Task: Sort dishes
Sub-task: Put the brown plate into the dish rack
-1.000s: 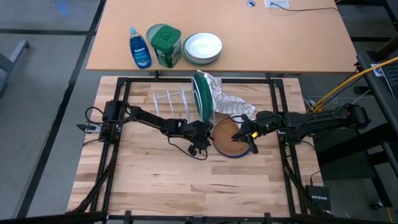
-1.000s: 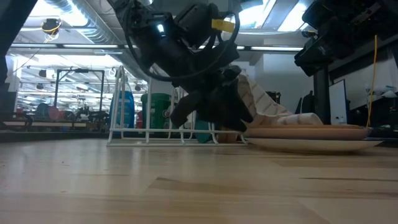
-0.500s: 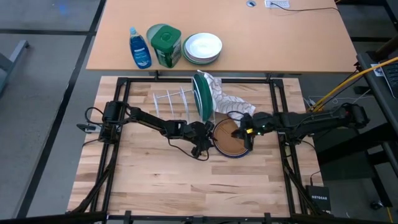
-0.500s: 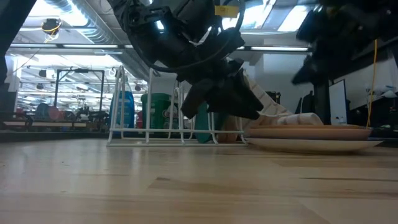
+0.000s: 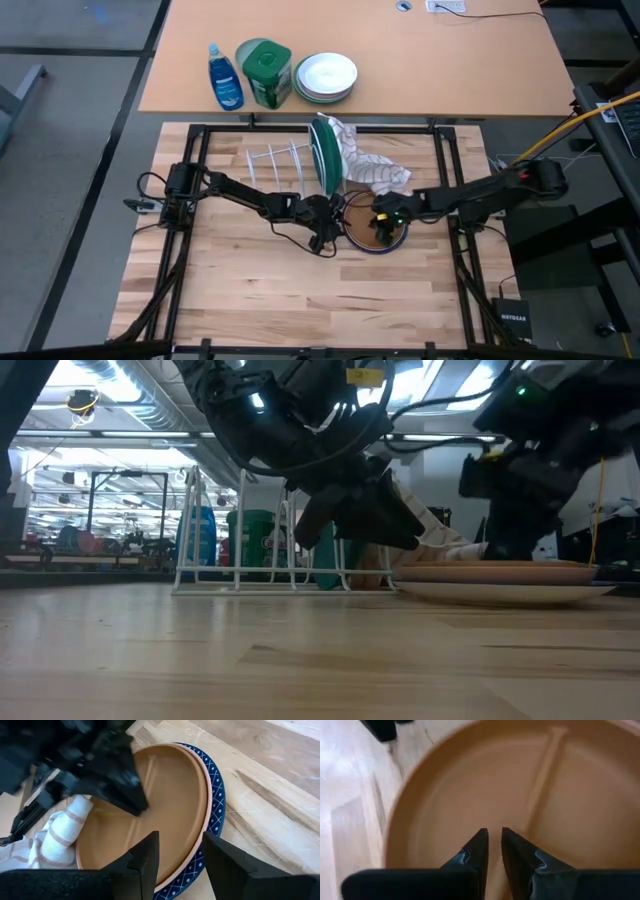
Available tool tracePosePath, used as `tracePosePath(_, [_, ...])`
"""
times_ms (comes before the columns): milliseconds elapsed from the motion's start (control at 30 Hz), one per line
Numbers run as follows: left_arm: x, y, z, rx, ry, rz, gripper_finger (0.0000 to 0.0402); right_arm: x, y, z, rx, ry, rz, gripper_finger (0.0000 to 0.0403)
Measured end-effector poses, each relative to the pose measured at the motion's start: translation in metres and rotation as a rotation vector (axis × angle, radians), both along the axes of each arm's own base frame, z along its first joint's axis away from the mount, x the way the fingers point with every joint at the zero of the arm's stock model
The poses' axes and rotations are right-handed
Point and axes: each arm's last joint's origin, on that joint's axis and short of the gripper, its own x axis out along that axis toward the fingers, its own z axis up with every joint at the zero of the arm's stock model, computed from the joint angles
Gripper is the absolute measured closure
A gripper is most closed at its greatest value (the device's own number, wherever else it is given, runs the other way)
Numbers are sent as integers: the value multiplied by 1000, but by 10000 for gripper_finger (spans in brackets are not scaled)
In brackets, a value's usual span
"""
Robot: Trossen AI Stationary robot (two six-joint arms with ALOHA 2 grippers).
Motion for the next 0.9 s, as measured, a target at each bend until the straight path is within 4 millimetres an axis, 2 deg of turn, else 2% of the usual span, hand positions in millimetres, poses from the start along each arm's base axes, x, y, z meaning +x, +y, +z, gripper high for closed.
tracePosePath(200, [0,0,0,1,0,0,263,19,7,-15,64,-57,65,345])
tracePosePath(433, [-1,-4,-1,-9,15,-3,263,29,33,-24,123,-125,142,345])
tracePosePath(700, [-4,-27,-2,-77,38,-13,263,28,50,-23,129,-151,167,345])
tracePosePath(900, [-6,-46,-2,-81,40,-56,263,29,50,-23,128,-157,165,345])
